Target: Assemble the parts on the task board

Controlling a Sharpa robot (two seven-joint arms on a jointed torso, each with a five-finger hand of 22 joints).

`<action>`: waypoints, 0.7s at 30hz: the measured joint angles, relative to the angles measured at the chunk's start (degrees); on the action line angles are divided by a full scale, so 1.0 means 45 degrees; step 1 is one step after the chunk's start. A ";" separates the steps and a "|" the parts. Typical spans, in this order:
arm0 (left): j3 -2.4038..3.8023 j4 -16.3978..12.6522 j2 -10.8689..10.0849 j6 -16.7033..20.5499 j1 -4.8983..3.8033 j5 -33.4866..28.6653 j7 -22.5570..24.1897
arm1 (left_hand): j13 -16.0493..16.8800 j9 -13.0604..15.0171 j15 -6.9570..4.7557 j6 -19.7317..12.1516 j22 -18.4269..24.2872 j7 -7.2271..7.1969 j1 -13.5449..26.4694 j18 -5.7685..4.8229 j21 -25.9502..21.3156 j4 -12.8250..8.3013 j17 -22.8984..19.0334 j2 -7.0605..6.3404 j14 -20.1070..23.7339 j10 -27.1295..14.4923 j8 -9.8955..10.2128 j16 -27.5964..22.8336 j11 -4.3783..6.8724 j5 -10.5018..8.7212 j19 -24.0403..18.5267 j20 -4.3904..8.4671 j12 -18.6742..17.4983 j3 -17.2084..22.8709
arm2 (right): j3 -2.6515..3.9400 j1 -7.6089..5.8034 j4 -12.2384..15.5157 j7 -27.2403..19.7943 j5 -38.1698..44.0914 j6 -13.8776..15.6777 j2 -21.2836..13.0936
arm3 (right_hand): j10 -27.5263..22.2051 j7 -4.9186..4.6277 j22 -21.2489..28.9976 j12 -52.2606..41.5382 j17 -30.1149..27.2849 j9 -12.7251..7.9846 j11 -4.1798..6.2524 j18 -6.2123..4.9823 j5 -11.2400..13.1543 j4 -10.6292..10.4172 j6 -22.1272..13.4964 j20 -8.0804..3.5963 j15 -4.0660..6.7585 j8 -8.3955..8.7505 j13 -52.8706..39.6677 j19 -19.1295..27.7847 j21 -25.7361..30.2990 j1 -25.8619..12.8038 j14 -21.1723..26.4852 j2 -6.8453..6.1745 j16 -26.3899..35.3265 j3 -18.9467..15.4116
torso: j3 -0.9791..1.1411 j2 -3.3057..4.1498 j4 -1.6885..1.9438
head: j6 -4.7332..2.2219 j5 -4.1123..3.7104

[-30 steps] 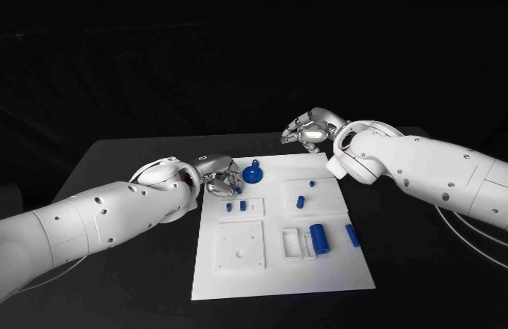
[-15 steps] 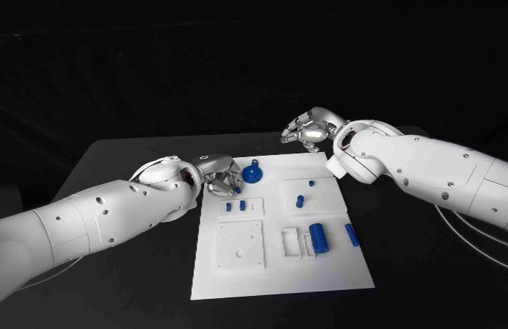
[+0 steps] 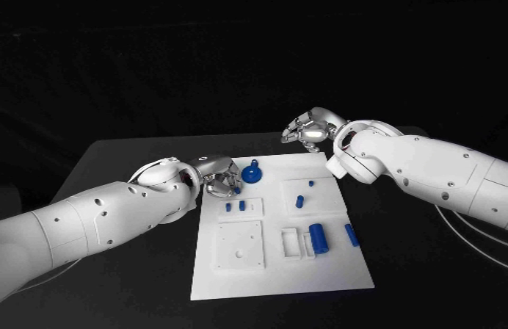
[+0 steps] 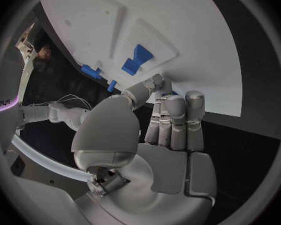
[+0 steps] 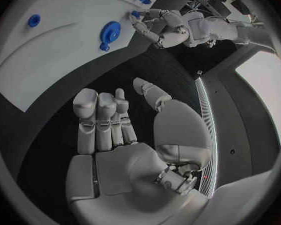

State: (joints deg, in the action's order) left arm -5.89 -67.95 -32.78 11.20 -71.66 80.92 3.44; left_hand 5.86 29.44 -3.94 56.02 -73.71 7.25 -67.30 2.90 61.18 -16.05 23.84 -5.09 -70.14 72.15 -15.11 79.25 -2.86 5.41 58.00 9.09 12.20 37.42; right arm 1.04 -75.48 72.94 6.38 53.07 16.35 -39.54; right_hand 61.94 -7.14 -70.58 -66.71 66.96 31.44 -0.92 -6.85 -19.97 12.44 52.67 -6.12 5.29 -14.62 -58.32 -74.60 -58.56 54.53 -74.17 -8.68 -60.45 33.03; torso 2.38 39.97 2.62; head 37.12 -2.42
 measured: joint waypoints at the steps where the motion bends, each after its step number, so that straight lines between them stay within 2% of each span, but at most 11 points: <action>1: -0.0004 0.0007 -0.0003 0.0012 0.0008 -0.0012 0.0000 | -0.0014 -0.0033 0.0024 -0.0068 0.0000 0.0041 -0.0004 -0.0003 0.0000 0.0001 -0.0010 -0.0071 0.0026 -0.0040 0.0033 0.0000 -0.0039 -0.0027 -0.0017 -0.0016 -0.0057 0.0000 | 0.0000 0.0000 -0.0001 0.0000 0.0000 0.0000 -0.0001 | 0.0000 0.0011 0.0000 0.0000 0.0000 0.0000 0.0000 0.0000 0.0000 0.0000 0.0010 0.0000 0.0000 0.0000 0.0000 0.0000 0.0000 0.0000 0.0000 0.0000 0.0000 0.0000 | -0.0002 0.0000 0.0001 | -0.0001 0.0000; 5: -0.0007 0.0020 -0.0008 0.0061 0.0016 -0.0079 -0.0001 | -0.0029 -0.0139 0.0047 -0.0389 0.0000 0.0167 -0.0078 -0.0072 0.0000 0.0001 -0.0013 -0.0316 0.0086 -0.0164 0.0195 0.0000 -0.0071 -0.0031 -0.0060 -0.0022 -0.0125 0.0000 | -0.0003 0.0000 -0.0010 -0.0002 -0.0002 0.0002 -0.0005 | 0.0000 0.0015 0.0000 0.0000 0.0000 -0.0001 0.0000 0.0000 0.0000 0.0000 0.0014 0.0000 0.0000 0.0000 -0.0001 0.0000 0.0000 0.0000 0.0000 0.0000 0.0000 0.0000 | -0.0007 0.0000 0.0002 | -0.0007 -0.0001; 16: -0.0004 0.0058 -0.0051 0.0095 0.0016 -0.0153 -0.0045 | -0.0042 -0.0235 0.0141 -0.0645 0.0000 0.0118 -0.0170 -0.0102 0.0000 -0.0035 -0.0042 -0.0529 0.0180 -0.0256 0.0301 0.0000 -0.0159 -0.0031 -0.0083 -0.0045 -0.0259 -0.0037 | -0.0003 0.0000 -0.0031 -0.0034 -0.0040 0.0006 -0.0048 | -0.0047 -0.0050 0.0001 0.0000 -0.0030 -0.0002 -0.0047 -0.0001 0.0000 0.0000 -0.0095 0.0004 -0.0002 0.0088 0.0036 0.0004 0.0049 0.0000 0.0002 0.0000 0.0099 0.0000 | -0.0010 0.0000 0.0001 | -0.0015 -0.0012; 20: -0.0001 0.0127 -0.0078 0.0128 0.0016 -0.0169 -0.0051 | -0.0060 -0.0255 0.0252 -0.0759 0.0017 0.0141 -0.0270 -0.0102 -0.0092 -0.0035 -0.0098 -0.0629 0.0295 -0.0389 0.0301 -0.0110 -0.0207 -0.0031 -0.0177 -0.0139 -0.0397 -0.0037 | -0.0003 0.0000 -0.0039 -0.0072 -0.0062 0.0004 -0.0068 | -0.0103 -0.0055 0.0009 0.0087 -0.0076 -0.0002 -0.0095 -0.0001 0.0000 0.0000 -0.0101 0.0071 -0.0018 0.0148 0.0083 0.0071 0.0157 0.0000 0.0019 0.0000 0.0184 0.0000 | -0.0009 -0.0001 0.0001 | -0.0018 -0.0013; 21: -0.0001 0.0151 -0.0092 0.0141 0.0016 -0.0171 -0.0052 | -0.0061 -0.0271 0.0251 -0.0773 0.0025 0.0154 -0.0276 -0.0100 -0.0091 -0.0035 -0.0105 -0.0678 0.0293 -0.0422 0.0300 -0.0110 -0.0238 -0.0030 -0.0195 -0.0157 -0.0398 -0.0037 | -0.0003 0.0000 -0.0044 -0.0088 -0.0070 0.0002 -0.0081 | -0.0186 -0.0110 0.0028 0.0094 -0.0112 -0.0003 -0.0089 -0.0016 0.0000 0.0000 -0.0156 0.0134 -0.0056 0.0148 0.0109 0.0134 0.0228 0.0000 0.0056 0.0000 0.0251 0.0000 | -0.0009 -0.0001 0.0000 | -0.0021 -0.0017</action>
State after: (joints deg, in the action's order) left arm -5.90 -67.27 -33.20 11.83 -71.59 80.15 3.20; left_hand 5.58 28.22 -2.81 52.54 -73.60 7.94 -68.55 2.45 60.77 -16.21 23.37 -8.14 -68.82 70.25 -13.76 78.76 -3.93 5.27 57.12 8.39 10.41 37.26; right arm 1.02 -75.48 72.74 5.98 52.75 16.36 -39.91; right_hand 61.10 -7.63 -70.46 -66.29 66.46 31.43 -1.32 -6.92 -19.97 12.44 51.97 -5.52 5.04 -13.95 -57.83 -73.99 -57.53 54.53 -73.92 -8.68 -59.32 33.03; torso 2.35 39.96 2.62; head 37.03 -2.50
